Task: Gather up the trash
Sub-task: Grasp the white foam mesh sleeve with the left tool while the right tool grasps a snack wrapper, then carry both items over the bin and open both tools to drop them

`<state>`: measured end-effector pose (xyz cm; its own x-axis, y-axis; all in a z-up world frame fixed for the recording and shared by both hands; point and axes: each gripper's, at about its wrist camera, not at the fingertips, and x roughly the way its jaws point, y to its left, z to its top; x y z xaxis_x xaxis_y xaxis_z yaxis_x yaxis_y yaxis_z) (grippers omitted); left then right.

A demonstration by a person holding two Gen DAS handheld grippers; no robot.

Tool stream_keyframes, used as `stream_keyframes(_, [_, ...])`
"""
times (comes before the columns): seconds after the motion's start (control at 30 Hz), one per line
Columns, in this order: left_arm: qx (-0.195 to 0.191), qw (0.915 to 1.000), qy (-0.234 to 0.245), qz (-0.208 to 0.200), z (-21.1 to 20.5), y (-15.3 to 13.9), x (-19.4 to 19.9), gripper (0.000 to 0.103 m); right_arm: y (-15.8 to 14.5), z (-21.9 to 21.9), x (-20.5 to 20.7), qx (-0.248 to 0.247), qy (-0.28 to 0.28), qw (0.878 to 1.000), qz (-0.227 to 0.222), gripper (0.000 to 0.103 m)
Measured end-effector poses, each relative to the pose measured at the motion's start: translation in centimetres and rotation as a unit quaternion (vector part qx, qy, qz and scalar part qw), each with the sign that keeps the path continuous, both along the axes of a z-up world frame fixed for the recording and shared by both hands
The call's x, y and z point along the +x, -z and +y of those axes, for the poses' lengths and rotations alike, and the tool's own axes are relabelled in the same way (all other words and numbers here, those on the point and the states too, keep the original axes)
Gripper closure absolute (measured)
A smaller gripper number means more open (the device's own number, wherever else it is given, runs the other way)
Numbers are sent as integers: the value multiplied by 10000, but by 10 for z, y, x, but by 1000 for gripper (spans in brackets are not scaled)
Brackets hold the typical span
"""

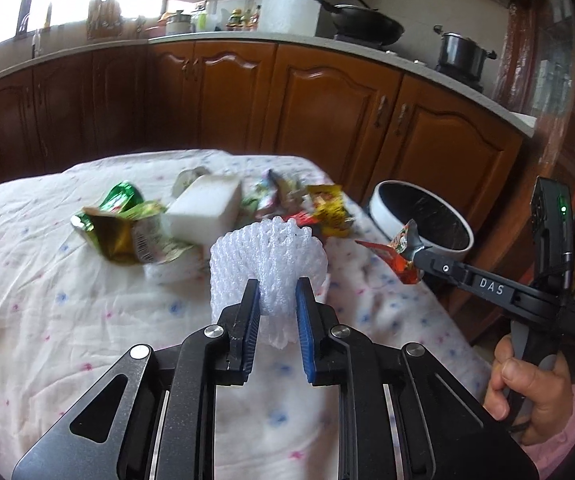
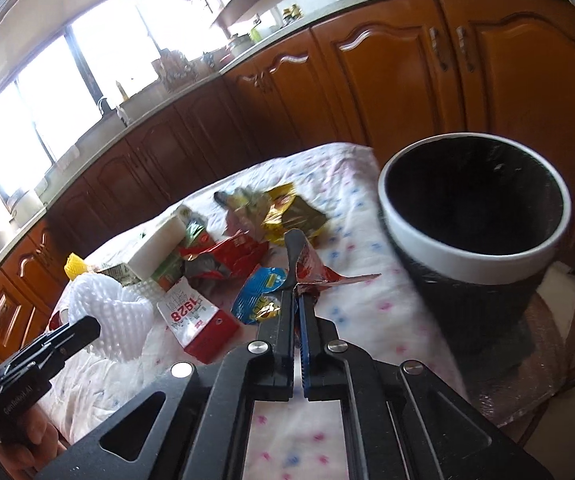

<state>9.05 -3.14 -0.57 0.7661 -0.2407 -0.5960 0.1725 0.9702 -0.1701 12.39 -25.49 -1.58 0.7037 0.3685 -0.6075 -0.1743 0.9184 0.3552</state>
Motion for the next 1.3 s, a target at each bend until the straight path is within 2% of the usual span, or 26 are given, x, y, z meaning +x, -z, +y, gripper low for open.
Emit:
stream_keyframes(0.5, [-27, 9955, 946, -10, -86, -14, 41, 87, -20, -81, -6, -12, 699, 9974, -178, 101])
stream_keyframes(0.87, [-51, 9919, 1272, -18, -142, -20, 78, 87, -22, -114, 15, -150, 896, 9957, -169, 101])
stream_keyframes(1.3, [-40, 9866, 1575, 432, -198, -8, 139, 87, -22, -147, 54, -361, 914, 9951, 43, 101])
